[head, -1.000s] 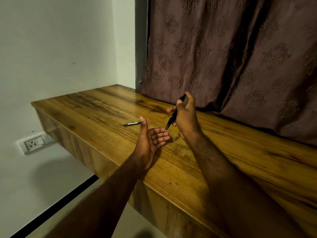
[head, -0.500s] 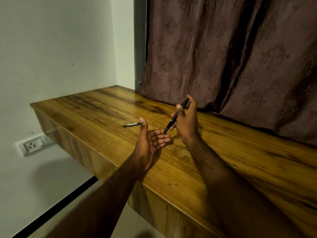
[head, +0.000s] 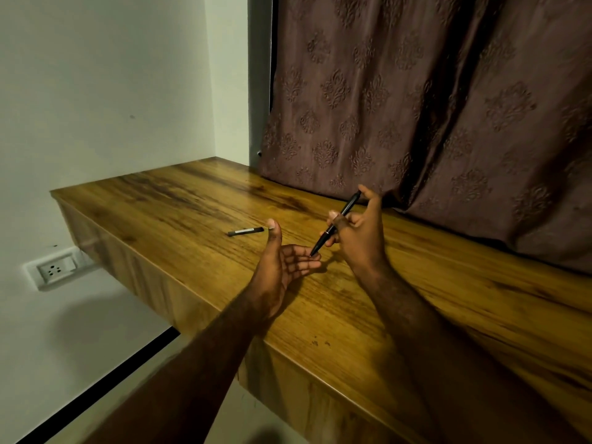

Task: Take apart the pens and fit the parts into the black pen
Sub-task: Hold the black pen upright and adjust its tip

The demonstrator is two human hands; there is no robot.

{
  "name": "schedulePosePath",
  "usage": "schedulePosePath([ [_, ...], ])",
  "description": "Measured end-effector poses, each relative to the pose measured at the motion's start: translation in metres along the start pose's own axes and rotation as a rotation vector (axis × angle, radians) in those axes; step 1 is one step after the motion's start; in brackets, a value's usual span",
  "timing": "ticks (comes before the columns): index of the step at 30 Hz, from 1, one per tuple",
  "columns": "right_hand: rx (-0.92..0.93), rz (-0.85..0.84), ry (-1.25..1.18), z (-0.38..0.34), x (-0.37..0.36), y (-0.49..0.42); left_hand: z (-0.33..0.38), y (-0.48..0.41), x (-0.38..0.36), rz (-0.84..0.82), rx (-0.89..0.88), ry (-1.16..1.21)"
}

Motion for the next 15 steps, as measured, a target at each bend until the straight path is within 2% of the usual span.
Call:
schedulePosePath([
  [5, 0.069, -0.022, 0.035, -0.005, 0.004, 0.011, -0.001, 0.003, -0.003, -0.032, -0.017, -0.042],
  [15, 0.081, -0.005, -0.025, 0.002, 0.003, 0.015, 0.000, 0.003, -0.004, -0.021, -0.011, -0.054],
])
Point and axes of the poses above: each hand's wrist, its own y-axis away from the middle knuckle, its own x-axis out of the back of the hand, z = x × y, the point moved 4 cm from there along -y, towards the middle knuckle, and after that the axes turned 14 degrees about -y, right-handed, at the moved point
